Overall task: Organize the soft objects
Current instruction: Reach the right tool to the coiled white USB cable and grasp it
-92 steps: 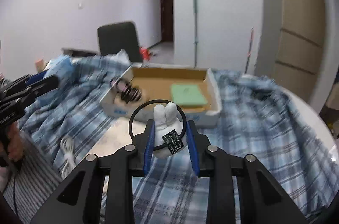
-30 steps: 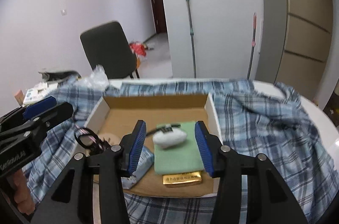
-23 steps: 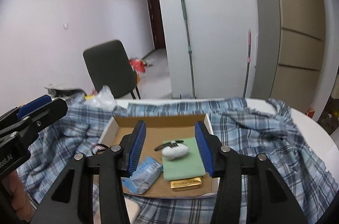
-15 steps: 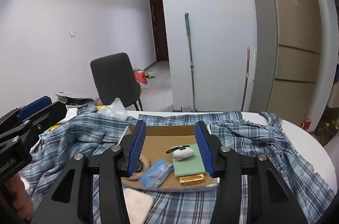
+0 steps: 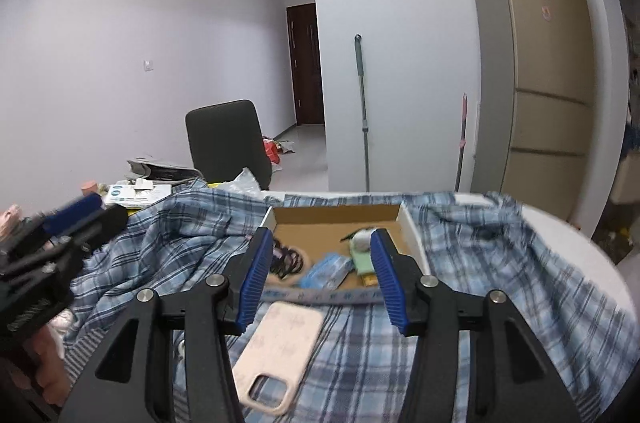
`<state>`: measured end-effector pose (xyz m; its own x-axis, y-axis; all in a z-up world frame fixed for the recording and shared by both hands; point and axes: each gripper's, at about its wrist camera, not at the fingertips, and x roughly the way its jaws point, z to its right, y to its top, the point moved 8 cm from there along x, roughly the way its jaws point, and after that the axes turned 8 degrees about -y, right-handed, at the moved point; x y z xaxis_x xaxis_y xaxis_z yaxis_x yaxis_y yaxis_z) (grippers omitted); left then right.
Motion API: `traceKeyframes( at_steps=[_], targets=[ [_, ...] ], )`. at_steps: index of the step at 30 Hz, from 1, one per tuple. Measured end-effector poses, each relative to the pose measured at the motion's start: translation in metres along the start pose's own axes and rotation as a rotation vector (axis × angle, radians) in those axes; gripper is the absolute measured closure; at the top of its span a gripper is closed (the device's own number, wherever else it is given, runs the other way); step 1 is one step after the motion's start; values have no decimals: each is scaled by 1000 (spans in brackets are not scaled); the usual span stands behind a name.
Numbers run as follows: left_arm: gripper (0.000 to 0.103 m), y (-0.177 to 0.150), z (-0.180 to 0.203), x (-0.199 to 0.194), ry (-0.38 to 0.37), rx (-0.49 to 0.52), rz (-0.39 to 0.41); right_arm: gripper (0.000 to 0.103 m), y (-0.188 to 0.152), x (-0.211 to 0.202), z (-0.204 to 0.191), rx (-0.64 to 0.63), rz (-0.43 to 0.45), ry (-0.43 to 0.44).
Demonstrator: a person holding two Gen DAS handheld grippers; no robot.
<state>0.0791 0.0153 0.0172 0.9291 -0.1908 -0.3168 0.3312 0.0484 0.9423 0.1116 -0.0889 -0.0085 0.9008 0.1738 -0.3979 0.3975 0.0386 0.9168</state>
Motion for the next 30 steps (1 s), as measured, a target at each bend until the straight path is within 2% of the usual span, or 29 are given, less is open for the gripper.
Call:
traceKeyframes(
  at_steps=[6, 10, 16, 21, 24, 26, 30],
  targets=[
    [46, -30, -11, 15, -7, -15, -36, 52, -31, 6, -5, -50, -43, -28],
    [46, -45, -20, 24, 4, -36, -74, 52, -45, 20, -5, -50, -112, -29],
    [46, -47, -34, 19, 14, -77, -50, 52, -66, 30, -15, -95, -186, -4],
    [45, -48, -37, 20, 17, -77, -55, 53, -92, 45, -49, -181, -302, 109],
    [45, -53, -43, 26, 7, -118, -84, 62, -110, 52, -62, -175, -395, 169],
    [45, -57, -49, 31, 5, -154, -109, 63, -116, 52, -70, -178, -413, 209],
    [44, -56, -62, 28, 14, -205, -91, 63, -125, 49, -86, -208, -427, 264]
  ],
)
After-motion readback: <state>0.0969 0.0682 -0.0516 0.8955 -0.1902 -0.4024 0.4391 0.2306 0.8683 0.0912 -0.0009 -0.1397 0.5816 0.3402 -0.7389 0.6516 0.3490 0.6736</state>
